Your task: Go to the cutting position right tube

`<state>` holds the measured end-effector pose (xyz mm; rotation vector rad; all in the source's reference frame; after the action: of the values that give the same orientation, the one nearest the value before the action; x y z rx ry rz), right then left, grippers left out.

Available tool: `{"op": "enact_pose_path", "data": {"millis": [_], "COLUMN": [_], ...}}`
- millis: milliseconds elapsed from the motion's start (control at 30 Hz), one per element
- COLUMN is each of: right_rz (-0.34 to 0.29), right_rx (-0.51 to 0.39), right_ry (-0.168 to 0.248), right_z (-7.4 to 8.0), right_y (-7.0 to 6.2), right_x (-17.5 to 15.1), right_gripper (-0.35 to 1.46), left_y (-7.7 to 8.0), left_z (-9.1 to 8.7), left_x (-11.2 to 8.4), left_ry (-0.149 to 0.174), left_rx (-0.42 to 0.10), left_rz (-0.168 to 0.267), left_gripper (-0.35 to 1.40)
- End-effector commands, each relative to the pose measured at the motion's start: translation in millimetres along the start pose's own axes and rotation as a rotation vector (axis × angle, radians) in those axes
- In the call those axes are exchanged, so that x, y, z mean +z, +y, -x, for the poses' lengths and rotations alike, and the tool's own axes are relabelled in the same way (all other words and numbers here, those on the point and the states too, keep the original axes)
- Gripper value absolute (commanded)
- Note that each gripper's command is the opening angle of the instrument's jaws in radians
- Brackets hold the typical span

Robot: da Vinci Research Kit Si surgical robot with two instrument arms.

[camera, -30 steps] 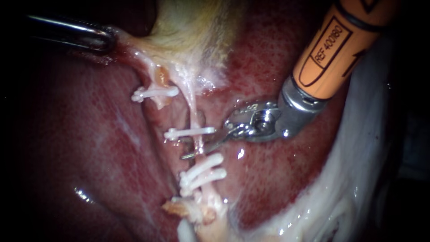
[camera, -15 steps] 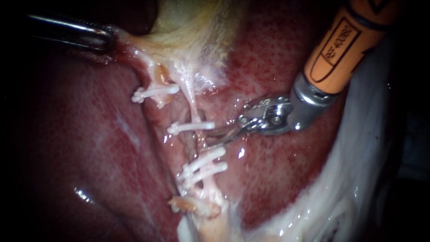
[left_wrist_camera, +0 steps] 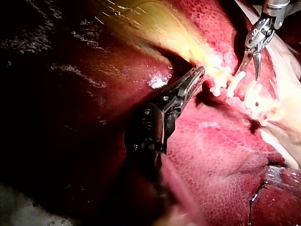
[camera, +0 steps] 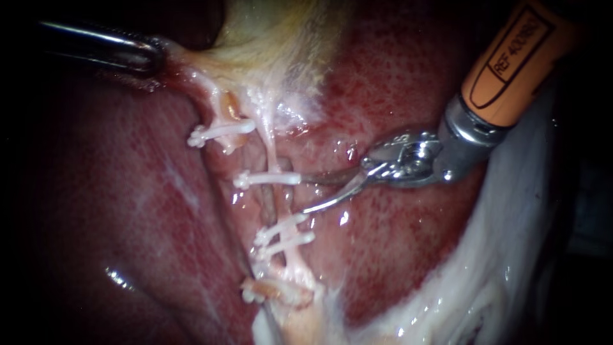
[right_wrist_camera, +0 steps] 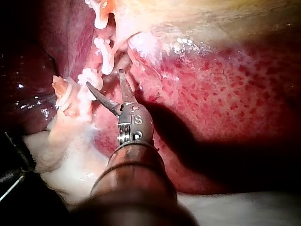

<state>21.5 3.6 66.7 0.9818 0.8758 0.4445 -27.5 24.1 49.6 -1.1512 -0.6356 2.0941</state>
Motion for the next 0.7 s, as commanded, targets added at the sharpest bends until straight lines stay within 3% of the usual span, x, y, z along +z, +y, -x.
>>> {"op": "enact_pose_path", "data": {"millis": [33, 333, 700], "right_rz": [-0.006, -0.057, -0.218], "right_rx": [0.007, 0.036, 0.001], "right_ry": [-0.005, -0.003, 0.070], "right_z": [0.1, 0.0, -0.5], "right_y": [0.0, -0.2, -1.4], "right_x": [0.3, 3.1, 4.9], "right_gripper": [1.30, 1.31, 1.33], "left_y": [0.0, 0.1, 0.1], "left_z": [0.0, 0.0, 0.0], "left_x": [0.0, 0.0, 0.0], "left_ry": [0.000, 0.000, 0.000], "left_rx": [0.000, 0.000, 0.000], "left_rz": [0.000, 0.000, 0.000], "left_gripper": [-0.35, -0.35, -0.35]}}
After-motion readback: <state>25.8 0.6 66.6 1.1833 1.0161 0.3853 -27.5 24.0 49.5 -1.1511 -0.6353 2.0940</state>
